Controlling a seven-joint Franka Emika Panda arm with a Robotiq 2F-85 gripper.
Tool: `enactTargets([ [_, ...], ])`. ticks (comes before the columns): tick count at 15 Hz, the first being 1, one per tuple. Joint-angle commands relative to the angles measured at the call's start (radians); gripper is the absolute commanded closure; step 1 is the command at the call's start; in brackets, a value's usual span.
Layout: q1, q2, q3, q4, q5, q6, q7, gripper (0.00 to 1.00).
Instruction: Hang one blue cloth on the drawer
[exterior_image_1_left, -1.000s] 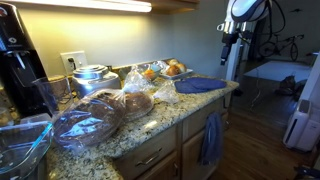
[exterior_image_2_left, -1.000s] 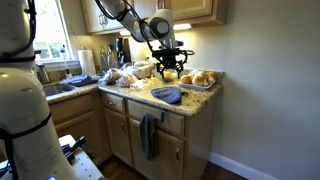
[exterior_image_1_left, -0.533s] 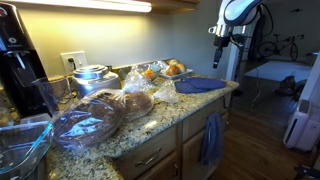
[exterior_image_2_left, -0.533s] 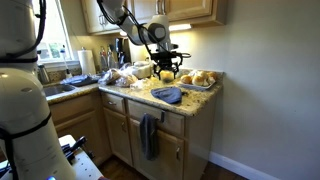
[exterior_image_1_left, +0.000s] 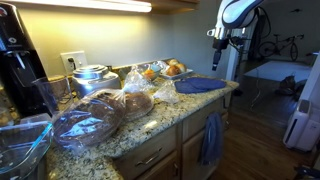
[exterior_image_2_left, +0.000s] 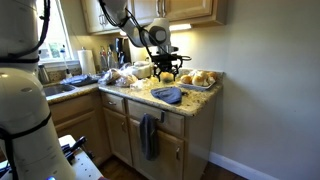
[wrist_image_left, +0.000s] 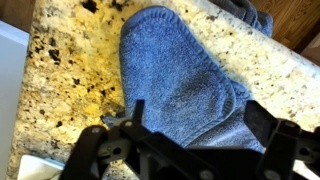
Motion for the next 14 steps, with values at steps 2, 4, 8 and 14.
enactTargets([
  [2, -0.036, 0.122, 0.03, 0.109, 0.064, 0.006, -0.136, 0.0],
  [4, -0.049, 0.172, 0.038, 0.163, 0.07, -0.003, -0.193, 0.0],
  [8, -0.072, 0.251, 0.059, 0.261, 0.068, 0.0, -0.308, 0.0],
  [14, -0.095, 0.362, 0.105, 0.394, 0.1, -0.009, -0.422, 0.0],
])
